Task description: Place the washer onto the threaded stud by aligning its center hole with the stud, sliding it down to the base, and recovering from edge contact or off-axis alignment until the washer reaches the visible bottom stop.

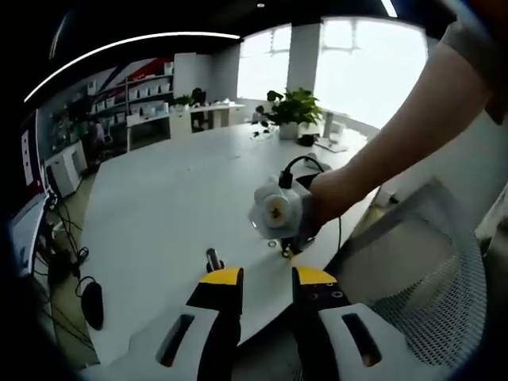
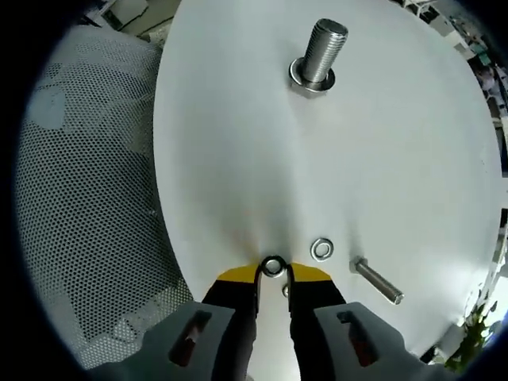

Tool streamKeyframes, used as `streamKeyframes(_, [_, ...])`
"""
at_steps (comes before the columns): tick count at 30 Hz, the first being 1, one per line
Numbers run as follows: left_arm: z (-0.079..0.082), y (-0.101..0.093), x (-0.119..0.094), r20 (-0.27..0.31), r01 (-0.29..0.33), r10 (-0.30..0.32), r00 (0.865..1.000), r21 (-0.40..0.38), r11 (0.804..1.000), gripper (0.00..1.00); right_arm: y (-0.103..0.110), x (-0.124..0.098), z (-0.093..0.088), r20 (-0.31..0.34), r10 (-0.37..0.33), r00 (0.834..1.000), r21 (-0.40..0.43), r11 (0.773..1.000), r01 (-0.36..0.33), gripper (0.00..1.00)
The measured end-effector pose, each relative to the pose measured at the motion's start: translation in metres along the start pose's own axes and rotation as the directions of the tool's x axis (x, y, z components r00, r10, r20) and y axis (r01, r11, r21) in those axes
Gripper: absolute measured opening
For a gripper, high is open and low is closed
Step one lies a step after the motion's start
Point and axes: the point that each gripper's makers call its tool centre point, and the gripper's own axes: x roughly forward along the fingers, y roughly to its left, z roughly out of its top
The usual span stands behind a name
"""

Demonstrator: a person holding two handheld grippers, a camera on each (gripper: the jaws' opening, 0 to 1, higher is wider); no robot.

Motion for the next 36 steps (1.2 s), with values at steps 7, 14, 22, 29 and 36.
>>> streamKeyframes(7, [0.001,0.000,-0.001,0.009,-0.002,0.001,1.000,0.002,1.000,0.22,0.001,-0.003,-0.002,0.124,-0.046,0.991,0.047,0.998,0.040,0.14])
streamKeyframes(14, [0.002,0.001,-0.002,0.016,-0.004,0.004,1.000,0.005,1.000,0.22,-0.001,-0.004,-0.003,0.204,-0.048,0.978,0.109,0.994,0.026,0.14])
streamKeyframes(22, [0.002,0.000,-0.001,0.015,0.001,-0.001,1.000,0.008,1.000,0.22,0.006,-0.013,0.000,0.293,-0.068,0.954,0.180,0.984,0.015,0.13])
streamKeyframes(29, [0.004,0.001,-0.002,0.026,-0.004,0.004,1.000,0.012,1.000,0.22,-0.006,-0.028,-0.004,0.317,-0.095,0.943,0.196,0.980,0.033,0.13])
streamKeyframes(36, [0.003,0.000,-0.002,0.022,-0.005,0.005,1.000,0.019,1.000,0.22,-0.022,-0.045,-0.010,0.330,-0.137,0.934,0.228,0.972,0.062,0.13])
